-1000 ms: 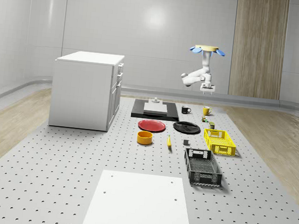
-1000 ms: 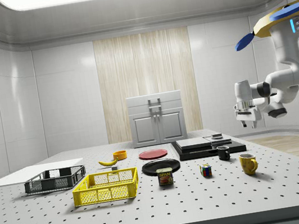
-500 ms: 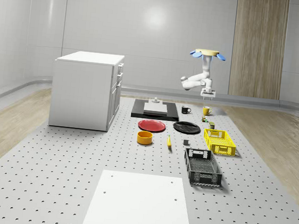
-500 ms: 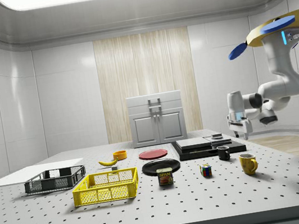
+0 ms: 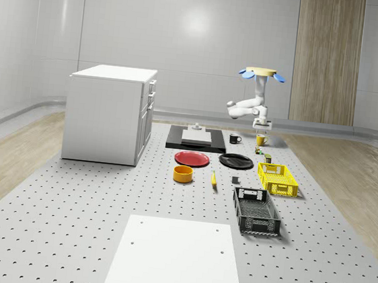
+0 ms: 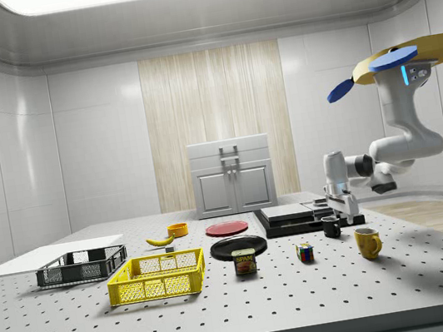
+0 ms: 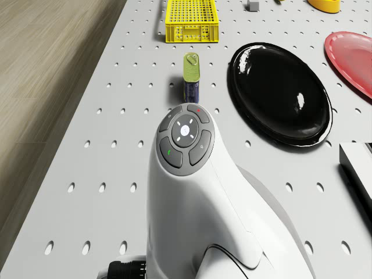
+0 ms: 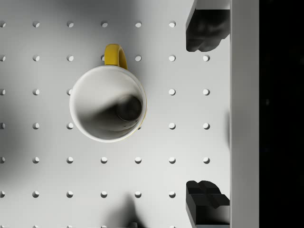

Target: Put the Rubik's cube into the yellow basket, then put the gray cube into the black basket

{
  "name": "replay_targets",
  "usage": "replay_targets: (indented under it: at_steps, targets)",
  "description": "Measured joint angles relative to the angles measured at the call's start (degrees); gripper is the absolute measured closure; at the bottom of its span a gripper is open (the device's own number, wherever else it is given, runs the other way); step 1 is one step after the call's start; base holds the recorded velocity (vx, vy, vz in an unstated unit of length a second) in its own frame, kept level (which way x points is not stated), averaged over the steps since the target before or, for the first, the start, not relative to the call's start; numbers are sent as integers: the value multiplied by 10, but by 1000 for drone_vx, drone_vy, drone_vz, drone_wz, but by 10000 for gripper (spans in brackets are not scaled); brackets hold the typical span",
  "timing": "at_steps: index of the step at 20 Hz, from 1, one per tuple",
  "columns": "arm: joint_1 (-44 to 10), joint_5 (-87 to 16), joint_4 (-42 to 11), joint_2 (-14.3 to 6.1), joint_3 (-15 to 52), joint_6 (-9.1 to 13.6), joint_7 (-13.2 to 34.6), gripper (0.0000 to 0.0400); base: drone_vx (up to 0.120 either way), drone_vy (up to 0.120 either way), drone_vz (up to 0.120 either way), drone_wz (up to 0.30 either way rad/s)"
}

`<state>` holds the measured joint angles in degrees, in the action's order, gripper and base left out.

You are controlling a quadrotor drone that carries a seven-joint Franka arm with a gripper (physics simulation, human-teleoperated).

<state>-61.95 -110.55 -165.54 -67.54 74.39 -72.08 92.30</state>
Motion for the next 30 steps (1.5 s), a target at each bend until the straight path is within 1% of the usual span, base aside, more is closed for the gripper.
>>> replay_targets:
  at_steps: [4,8,10,12,16,17,22,25,28,30]
  targets:
    - [-4,6,1,-11,3,-10,3,0,120,0,0,0]
    - [-7,11,2,-22,6,-20,7,0,120,-110,0,0]
    - [-9,14,2,-27,8,-25,8,0,120,-20,0,0]
    - [-10,16,2,-32,9,-29,10,0,120,-120,0,0]
    - [-13,21,3,-42,12,-38,12,0,120,-10,-10,0]
    - [-14,22,3,-44,12,-41,13,0,120,0,-120,0]
    - [-17,28,4,-56,15,-52,16,0,0,0,-120,0]
    - [-19,31,4,-63,17,-58,18,0,0,-67,-120,0]
    - [-21,34,5,-69,19,-64,20,0,0,0,-120,0]
    - [-22,36,5,-74,20,-68,21,0,80,0,-60,0]
